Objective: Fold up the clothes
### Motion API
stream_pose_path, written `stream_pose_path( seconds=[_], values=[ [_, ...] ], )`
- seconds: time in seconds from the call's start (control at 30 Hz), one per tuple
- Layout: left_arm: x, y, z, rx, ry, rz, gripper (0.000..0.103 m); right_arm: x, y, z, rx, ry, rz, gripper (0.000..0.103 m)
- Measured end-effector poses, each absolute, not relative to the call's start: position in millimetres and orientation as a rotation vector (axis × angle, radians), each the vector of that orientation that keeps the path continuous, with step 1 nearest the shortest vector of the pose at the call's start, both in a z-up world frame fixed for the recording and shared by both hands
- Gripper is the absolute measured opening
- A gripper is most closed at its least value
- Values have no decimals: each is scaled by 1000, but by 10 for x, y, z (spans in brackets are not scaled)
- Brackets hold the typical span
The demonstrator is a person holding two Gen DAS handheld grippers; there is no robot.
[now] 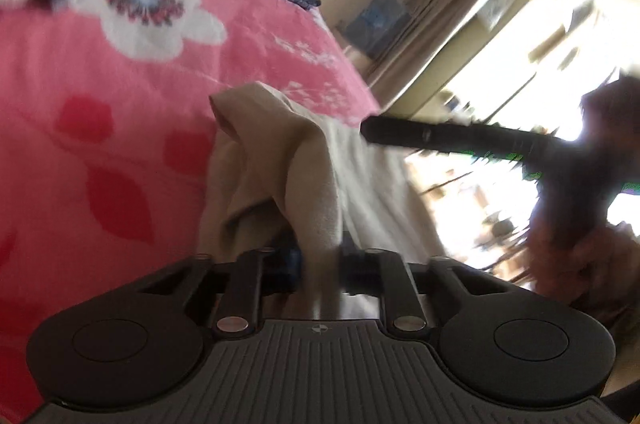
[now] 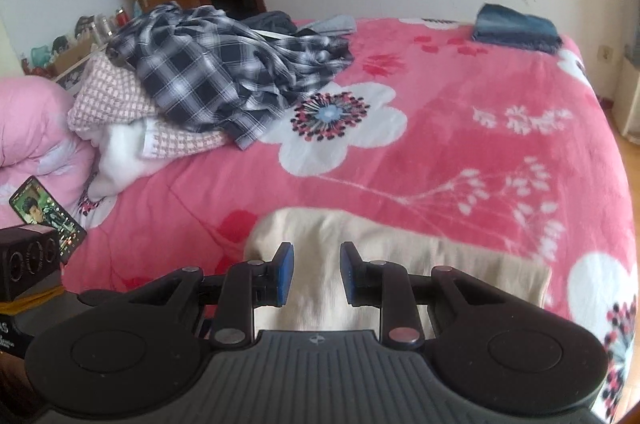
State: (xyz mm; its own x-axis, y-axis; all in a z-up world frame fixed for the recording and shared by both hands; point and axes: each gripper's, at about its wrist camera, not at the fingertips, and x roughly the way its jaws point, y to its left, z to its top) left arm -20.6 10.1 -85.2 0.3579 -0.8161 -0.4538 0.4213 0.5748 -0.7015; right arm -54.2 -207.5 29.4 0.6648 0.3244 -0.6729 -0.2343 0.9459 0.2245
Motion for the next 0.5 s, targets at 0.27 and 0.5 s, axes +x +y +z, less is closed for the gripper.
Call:
stream_pose_path(
  seconds=[0.27, 0.5],
  values=[
    [11, 727, -1561, -1130, 1068, -775, 43, -665, -2211, 236, 226, 783, 271, 27],
    [-397, 781, -780, -582, 884, -757, 65, -801, -2328, 195, 271, 788, 259, 27]
  ],
)
